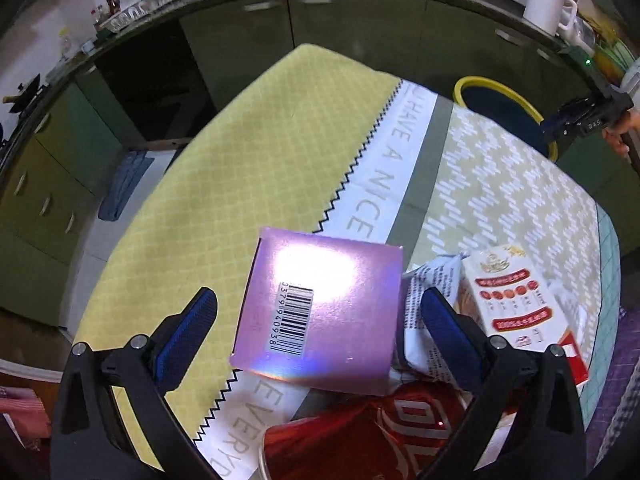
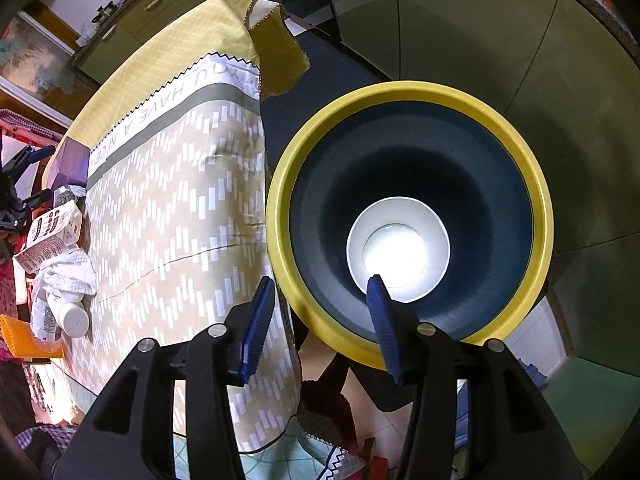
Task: Collect trash
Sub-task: 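Grasp the pink box with the left gripper while the right gripper hovers over the bin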
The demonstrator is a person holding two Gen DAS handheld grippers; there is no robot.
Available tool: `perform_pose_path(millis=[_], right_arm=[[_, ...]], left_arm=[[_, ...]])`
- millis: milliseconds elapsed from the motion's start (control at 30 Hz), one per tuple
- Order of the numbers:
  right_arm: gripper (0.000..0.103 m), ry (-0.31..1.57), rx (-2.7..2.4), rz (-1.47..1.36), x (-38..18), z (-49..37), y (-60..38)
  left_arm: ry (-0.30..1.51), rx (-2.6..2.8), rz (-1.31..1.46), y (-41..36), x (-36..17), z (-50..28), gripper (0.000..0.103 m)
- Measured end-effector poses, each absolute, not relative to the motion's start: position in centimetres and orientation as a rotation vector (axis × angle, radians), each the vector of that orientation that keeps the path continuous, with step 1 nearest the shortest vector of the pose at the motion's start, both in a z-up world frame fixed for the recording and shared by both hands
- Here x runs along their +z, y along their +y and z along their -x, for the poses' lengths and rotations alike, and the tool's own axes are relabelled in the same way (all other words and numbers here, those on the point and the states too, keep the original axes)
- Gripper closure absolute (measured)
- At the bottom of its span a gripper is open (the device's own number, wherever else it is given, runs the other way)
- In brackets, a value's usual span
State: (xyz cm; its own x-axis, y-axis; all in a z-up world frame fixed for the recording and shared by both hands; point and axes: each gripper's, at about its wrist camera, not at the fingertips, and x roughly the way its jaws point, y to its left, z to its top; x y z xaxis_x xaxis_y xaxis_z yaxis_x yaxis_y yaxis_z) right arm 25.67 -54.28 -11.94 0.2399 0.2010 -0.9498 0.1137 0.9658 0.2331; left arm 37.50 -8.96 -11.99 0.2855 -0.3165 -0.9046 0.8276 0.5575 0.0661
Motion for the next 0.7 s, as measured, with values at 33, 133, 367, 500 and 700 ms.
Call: perform_pose_path(millis=[33, 133, 367, 500, 700], right_arm=[[0.055, 1.333, 0.061, -0.277, -12.0, -25.6, -54.3], [0.055, 1.340, 0.067, -0.283, -12.5, -25.5, -54.3], [0.055, 1.349, 0.070, -0.291, -13.2, -25.4, -54.2], [0.054, 1.355, 0.078, -0.289, -13.6, -25.3, -53.9], [0.054, 1.356, 0.088, -0.294, -14.0, -25.0, -53.8]], left_arm=[[1.024, -0.843, -0.595, -8.8, -12.2, -37.7, 0.011], [1.056, -0.851, -0.567, -8.3, -12.8, -38.3, 0.019], [1.076, -0.842, -0.566, -8.3, -14.1, -39.1, 0.027], [1.099, -0.827, -0.558, -8.5, -14.8, -39.7, 0.030], [1.079, -0.803, -0.494, -7.2, -13.0, -40.2, 0.031]])
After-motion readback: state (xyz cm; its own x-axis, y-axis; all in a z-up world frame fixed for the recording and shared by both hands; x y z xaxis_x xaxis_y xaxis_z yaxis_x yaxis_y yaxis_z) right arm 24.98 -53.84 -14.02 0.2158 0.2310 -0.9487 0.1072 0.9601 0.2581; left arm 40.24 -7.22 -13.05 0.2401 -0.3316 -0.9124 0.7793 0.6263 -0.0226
